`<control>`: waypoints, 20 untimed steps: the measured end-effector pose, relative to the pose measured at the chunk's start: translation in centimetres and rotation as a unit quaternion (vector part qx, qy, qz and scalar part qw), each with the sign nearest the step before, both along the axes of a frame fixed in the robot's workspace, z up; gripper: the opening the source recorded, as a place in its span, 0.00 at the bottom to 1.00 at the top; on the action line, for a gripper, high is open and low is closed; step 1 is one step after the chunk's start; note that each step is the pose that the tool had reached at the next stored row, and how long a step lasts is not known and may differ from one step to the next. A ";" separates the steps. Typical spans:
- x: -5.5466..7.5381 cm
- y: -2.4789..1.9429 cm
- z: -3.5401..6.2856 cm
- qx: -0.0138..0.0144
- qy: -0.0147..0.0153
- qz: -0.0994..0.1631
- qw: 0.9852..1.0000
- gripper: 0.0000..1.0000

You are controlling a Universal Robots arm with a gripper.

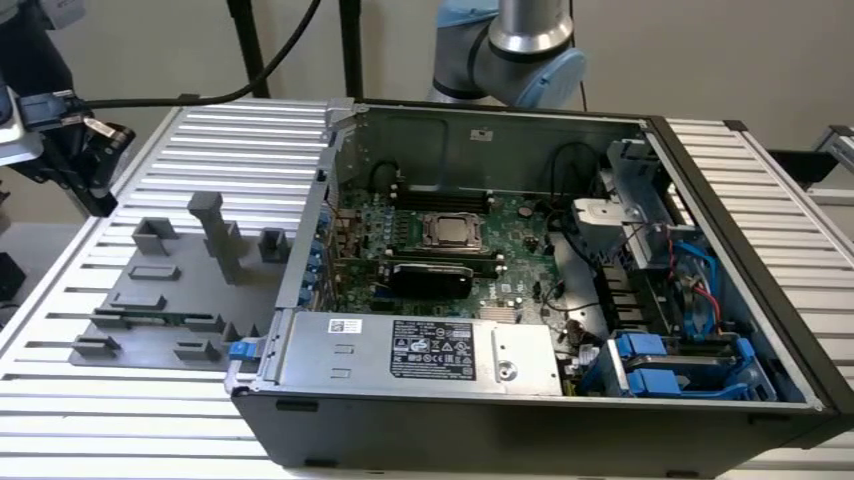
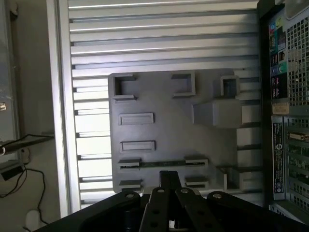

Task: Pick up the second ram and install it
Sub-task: 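Reach for the second ram, then pick up the second ram and move it above second insertion slot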

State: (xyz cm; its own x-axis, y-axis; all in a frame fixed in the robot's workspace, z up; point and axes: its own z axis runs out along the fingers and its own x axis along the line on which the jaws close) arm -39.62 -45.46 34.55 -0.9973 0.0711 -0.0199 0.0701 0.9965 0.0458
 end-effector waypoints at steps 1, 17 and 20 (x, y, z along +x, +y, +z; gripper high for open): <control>0.0 0.00 0.00 0.000 0.000 0.000 1.000 0.00; 0.0 0.00 -0.60 0.000 0.000 0.071 0.997 0.00; 0.0 0.00 -0.79 0.000 0.000 0.098 0.995 0.00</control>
